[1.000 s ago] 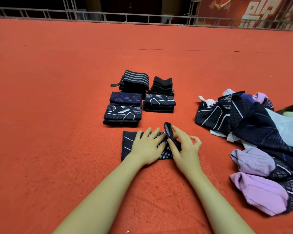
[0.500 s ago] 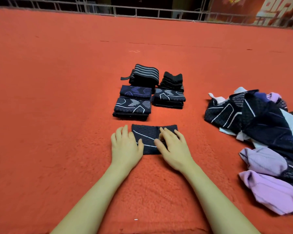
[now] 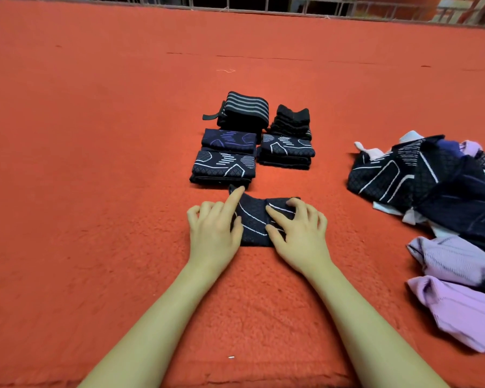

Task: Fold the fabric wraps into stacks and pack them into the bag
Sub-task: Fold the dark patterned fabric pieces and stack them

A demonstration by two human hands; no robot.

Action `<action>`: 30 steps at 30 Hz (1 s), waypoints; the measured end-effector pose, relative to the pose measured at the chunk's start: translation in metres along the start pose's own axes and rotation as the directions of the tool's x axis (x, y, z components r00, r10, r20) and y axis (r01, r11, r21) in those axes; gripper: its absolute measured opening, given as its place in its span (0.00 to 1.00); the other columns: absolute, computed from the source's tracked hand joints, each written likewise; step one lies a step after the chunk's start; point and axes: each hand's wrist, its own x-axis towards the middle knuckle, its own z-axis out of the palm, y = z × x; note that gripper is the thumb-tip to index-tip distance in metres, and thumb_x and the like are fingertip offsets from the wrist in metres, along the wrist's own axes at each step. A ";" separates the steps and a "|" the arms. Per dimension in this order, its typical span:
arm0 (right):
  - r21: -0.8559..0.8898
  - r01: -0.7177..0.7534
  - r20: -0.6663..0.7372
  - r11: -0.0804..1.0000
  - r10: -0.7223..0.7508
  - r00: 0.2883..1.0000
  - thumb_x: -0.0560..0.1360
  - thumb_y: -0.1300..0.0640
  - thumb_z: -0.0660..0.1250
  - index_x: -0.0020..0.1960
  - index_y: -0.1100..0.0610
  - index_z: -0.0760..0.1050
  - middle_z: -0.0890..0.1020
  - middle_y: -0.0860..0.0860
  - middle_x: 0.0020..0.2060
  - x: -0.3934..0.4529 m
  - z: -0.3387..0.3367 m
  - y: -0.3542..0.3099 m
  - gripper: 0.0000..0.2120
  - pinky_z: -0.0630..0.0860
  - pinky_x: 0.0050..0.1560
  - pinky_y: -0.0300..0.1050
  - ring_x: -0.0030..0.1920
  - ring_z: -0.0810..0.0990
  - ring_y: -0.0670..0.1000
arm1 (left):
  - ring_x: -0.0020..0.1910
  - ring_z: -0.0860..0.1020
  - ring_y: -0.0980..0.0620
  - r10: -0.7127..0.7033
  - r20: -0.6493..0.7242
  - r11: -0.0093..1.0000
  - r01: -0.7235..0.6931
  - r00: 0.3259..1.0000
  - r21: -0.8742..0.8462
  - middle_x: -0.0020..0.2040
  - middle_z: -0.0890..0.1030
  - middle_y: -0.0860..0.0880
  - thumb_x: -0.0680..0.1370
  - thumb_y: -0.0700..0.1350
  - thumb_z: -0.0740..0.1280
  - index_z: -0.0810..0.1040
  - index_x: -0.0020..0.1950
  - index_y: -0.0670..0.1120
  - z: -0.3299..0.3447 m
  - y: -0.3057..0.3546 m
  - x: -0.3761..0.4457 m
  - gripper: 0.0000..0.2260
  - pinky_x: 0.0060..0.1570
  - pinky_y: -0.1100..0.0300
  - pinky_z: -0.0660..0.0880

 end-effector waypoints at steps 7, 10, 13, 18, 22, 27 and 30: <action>0.544 -0.181 0.000 0.819 0.215 0.977 0.75 0.38 0.42 0.75 0.44 0.58 0.73 0.40 0.53 0.002 -0.010 0.003 0.30 0.51 0.60 0.40 0.58 0.66 0.44 | 0.51 0.76 0.61 -0.007 0.157 0.772 0.105 0.988 -0.627 0.49 0.76 0.61 0.76 0.50 0.61 0.65 0.68 0.60 0.011 0.051 0.024 0.20 0.61 0.57 0.65; 0.654 -0.232 -0.120 0.720 0.401 0.908 0.72 0.37 0.40 0.74 0.49 0.61 0.74 0.44 0.58 -0.002 -0.012 0.004 0.34 0.51 0.61 0.39 0.61 0.67 0.46 | 0.56 0.77 0.54 -0.020 0.347 0.594 0.290 0.938 -0.750 0.61 0.72 0.50 0.80 0.47 0.54 0.64 0.69 0.53 0.028 0.062 0.023 0.16 0.63 0.58 0.71; 0.643 -0.268 -0.177 0.717 0.480 0.859 0.72 0.37 0.43 0.65 0.53 0.72 0.74 0.48 0.61 -0.004 -0.014 0.004 0.33 0.52 0.59 0.40 0.62 0.69 0.50 | 0.60 0.75 0.49 -0.030 0.331 0.659 0.268 0.943 -0.703 0.64 0.69 0.45 0.80 0.40 0.53 0.72 0.65 0.41 0.035 0.059 0.020 0.16 0.62 0.70 0.66; 0.525 -0.310 -0.173 0.792 0.456 0.873 0.72 0.41 0.54 0.50 0.51 0.77 0.75 0.46 0.52 -0.010 -0.014 0.006 0.20 0.54 0.56 0.42 0.56 0.71 0.49 | 0.76 0.52 0.51 0.039 0.537 0.969 0.099 0.843 -0.226 0.78 0.55 0.49 0.81 0.44 0.53 0.63 0.75 0.48 0.041 0.056 0.022 0.21 0.72 0.58 0.48; 0.421 -0.386 -0.113 0.821 0.470 0.875 0.76 0.55 0.61 0.50 0.53 0.77 0.74 0.46 0.52 -0.016 -0.013 0.011 0.07 0.52 0.57 0.43 0.57 0.69 0.49 | 0.76 0.43 0.57 0.138 0.700 0.986 -0.029 0.700 -0.166 0.78 0.48 0.57 0.83 0.46 0.51 0.52 0.78 0.56 0.039 0.044 0.033 0.23 0.74 0.55 0.40; 0.299 -0.409 -0.113 0.862 0.458 0.882 0.78 0.49 0.61 0.51 0.53 0.76 0.75 0.47 0.51 -0.017 -0.015 0.005 0.10 0.54 0.58 0.47 0.56 0.69 0.52 | 0.76 0.42 0.58 0.233 0.697 0.971 -0.128 0.678 -0.199 0.78 0.48 0.59 0.83 0.47 0.51 0.52 0.77 0.58 0.037 0.031 0.035 0.23 0.73 0.55 0.38; 0.312 -0.359 -0.173 0.880 0.424 0.889 0.76 0.52 0.64 0.45 0.55 0.75 0.75 0.48 0.48 -0.019 -0.016 0.005 0.06 0.54 0.55 0.47 0.53 0.70 0.53 | 0.76 0.44 0.58 0.232 0.649 0.970 -0.121 0.724 -0.211 0.78 0.50 0.58 0.83 0.47 0.52 0.54 0.77 0.57 0.037 0.033 0.032 0.22 0.72 0.57 0.39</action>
